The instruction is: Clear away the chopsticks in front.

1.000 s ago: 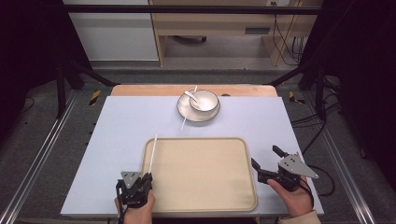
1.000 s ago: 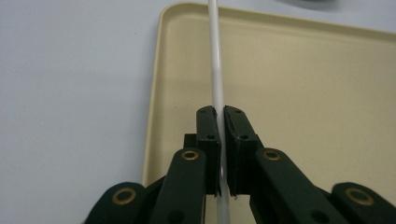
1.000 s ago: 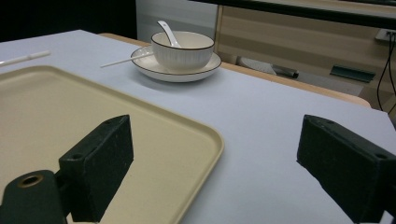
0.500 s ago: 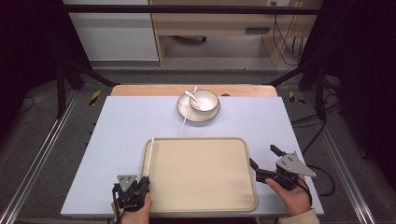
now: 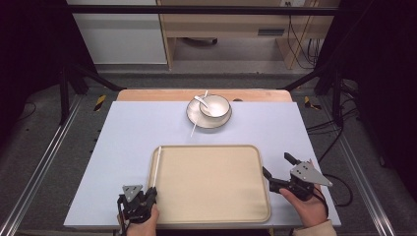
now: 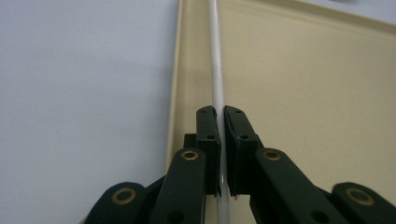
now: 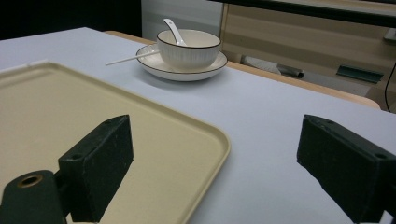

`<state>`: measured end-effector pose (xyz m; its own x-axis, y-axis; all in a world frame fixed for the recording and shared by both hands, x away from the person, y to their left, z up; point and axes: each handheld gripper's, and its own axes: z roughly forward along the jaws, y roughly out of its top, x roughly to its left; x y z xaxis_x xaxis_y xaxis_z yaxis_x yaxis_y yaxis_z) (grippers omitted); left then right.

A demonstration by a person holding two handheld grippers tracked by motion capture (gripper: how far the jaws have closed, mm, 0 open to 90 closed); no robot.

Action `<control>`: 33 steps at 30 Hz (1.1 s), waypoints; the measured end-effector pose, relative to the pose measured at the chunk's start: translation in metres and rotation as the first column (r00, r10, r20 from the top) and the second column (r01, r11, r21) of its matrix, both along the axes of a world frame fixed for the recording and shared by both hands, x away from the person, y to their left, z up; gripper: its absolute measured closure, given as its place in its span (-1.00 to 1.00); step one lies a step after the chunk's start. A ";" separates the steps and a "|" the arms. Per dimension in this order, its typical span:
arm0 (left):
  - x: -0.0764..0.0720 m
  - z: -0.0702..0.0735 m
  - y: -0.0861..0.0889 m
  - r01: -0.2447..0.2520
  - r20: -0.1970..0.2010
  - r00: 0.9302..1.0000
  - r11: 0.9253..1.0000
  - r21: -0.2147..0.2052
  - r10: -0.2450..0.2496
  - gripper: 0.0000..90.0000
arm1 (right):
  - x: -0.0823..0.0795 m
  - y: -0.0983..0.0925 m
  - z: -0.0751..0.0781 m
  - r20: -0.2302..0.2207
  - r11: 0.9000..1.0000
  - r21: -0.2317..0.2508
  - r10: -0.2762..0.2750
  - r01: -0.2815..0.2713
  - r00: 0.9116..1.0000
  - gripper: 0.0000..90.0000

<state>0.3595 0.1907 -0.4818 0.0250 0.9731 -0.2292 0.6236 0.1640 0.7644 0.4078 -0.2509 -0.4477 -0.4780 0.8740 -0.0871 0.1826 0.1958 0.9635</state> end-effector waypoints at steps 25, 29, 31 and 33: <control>0.003 -0.003 -0.002 -0.016 0.013 1.000 1.000 0.024 0.016 0.88 | 0.000 0.001 -0.001 -0.009 1.000 -0.001 0.005 -0.005 1.000 -0.77; 0.003 -0.004 -0.003 -0.017 0.018 1.000 0.999 0.034 0.016 0.85 | 0.000 0.001 -0.001 -0.009 1.000 -0.002 0.003 -0.003 1.000 -0.77; 0.003 -0.004 -0.004 -0.017 0.022 1.000 0.999 0.041 0.016 0.85 | 0.000 0.001 -0.001 -0.008 1.000 -0.004 0.004 -0.004 1.000 -0.77; 0.003 -0.003 -0.005 -0.016 0.028 1.000 0.999 0.046 0.015 0.83 | 0.000 0.001 -0.001 -0.007 1.000 -0.002 0.004 -0.004 1.000 -0.77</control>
<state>0.3621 0.1859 -0.4845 0.0154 0.9829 -0.1834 0.5999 0.1377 0.7881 0.4075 -0.2498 -0.4483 -0.4825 0.8717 -0.0853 0.1887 0.1985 0.9618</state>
